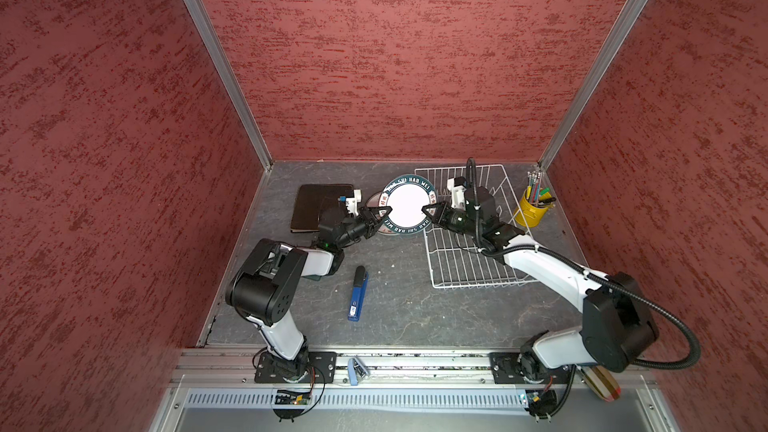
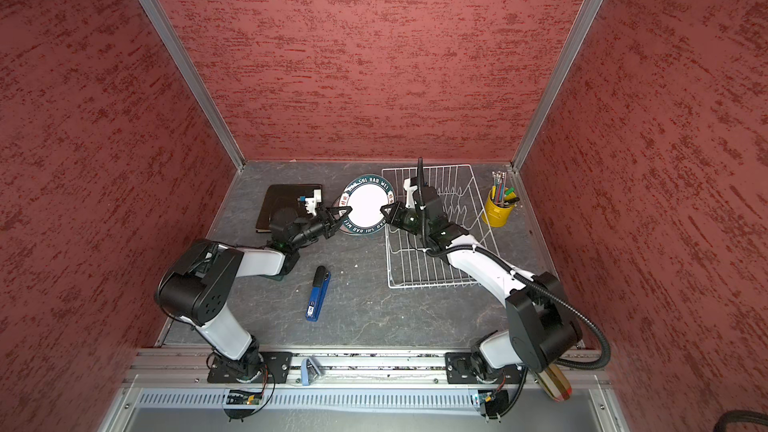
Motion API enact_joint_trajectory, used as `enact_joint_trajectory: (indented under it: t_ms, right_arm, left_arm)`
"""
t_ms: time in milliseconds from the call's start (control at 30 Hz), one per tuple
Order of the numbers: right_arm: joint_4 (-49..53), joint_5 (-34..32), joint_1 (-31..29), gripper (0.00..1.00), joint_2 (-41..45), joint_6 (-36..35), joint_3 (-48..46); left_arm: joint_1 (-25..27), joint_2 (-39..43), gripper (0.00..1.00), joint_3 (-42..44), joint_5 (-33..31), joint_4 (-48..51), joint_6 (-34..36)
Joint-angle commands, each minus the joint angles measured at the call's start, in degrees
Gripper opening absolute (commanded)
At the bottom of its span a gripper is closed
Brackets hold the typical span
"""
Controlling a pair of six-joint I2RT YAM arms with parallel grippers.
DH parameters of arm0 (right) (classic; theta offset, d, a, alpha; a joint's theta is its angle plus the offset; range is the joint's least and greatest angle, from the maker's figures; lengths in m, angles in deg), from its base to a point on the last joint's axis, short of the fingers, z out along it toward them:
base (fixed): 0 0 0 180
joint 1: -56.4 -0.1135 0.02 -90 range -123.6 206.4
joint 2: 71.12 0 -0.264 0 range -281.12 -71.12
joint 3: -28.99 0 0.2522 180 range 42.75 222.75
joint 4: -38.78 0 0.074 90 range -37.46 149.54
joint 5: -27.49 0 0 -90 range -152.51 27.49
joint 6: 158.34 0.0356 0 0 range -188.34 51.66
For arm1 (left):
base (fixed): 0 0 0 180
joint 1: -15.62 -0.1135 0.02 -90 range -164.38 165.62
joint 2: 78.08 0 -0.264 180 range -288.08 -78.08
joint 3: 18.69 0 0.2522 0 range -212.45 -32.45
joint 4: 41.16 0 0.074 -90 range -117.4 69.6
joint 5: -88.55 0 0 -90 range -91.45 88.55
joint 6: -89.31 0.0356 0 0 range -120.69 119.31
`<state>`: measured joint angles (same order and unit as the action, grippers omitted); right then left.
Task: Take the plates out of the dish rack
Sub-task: 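Close the left gripper on the green-rimmed plate rim while the right gripper holds it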
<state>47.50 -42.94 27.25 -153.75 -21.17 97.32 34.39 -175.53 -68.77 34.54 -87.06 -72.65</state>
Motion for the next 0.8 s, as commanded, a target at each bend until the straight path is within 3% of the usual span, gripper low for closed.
enact_joint_trajectory:
  t_ms: [0, 167, 367, 633, 700, 767]
  right_arm:
    - [-4.91, 6.12, -0.80, 0.00, -0.34, -2.83, 0.13]
    - [-8.84, 9.28, -0.30, 0.00, -0.34, -0.63, -0.86]
    - [-8.42, 9.85, -0.21, 0.00, -0.26, -0.60, -0.84]
    - [-7.97, 10.36, 0.05, 0.00, -0.34, -0.76, -0.68]
    - [-7.97, 10.72, 0.21, 0.10, -0.34, -0.85, -0.52]
    - [-7.97, 11.22, 0.31, 0.25, -1.85, -0.85, -0.25]
  left_arm:
    - [0.31, 1.29, 0.06, 0.60, 0.29, 1.11, -0.90]
    - [0.31, 1.47, 0.18, 0.64, 0.14, 1.65, -0.48]
    - [0.31, 1.30, 0.20, 0.72, 0.16, 1.30, -0.47]
    - [0.22, 1.45, 0.04, 0.90, 0.10, 1.30, -0.50]
    - [0.14, 1.47, 0.00, 1.02, 0.08, 1.22, -0.55]
    - [0.05, 1.56, 0.00, 1.15, 0.09, 1.06, -0.62]
